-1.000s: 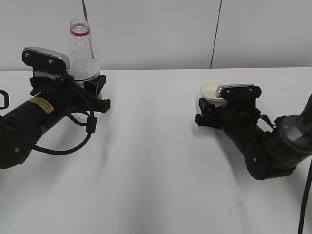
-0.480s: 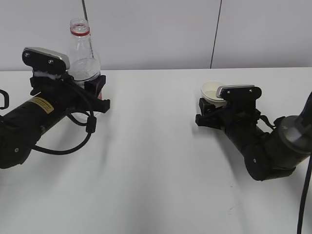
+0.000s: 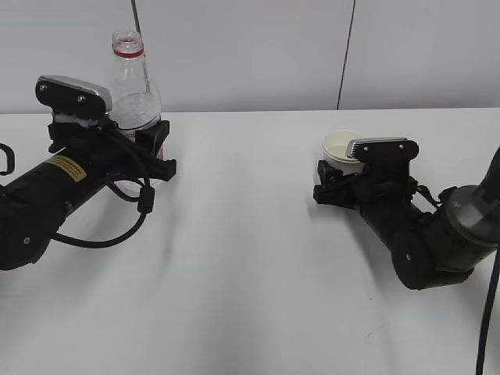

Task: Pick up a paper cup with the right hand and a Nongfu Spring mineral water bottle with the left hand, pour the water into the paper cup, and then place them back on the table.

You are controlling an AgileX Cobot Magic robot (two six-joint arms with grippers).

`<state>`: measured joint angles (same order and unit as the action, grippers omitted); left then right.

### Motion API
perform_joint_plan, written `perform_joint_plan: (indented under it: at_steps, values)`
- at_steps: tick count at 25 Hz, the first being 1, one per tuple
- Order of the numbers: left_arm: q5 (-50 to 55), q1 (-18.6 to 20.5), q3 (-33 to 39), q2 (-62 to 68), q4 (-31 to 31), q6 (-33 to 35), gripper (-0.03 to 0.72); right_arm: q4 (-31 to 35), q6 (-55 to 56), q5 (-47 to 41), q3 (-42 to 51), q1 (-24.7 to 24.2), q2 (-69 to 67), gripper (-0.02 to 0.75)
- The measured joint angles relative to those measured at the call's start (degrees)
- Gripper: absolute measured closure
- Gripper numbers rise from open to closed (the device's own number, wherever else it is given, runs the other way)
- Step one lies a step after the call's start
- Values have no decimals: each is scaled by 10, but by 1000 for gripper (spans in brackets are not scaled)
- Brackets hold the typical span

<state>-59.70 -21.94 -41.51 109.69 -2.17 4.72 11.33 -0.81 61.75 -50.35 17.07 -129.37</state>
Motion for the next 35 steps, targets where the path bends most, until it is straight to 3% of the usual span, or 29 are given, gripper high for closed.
perform_joint_plan:
  at_steps: [20, 31, 35]
  values:
    - [0, 0, 0, 0, 2, 0, 348, 2, 4, 21, 64, 0, 29, 139]
    - [4, 0, -2, 3, 53, 0, 348, 2, 24, 37, 179, 0, 95, 144]
    - [21, 0, -33, 26, 76, -7, 348, 0, 25, 37, 211, 0, 126, 144]
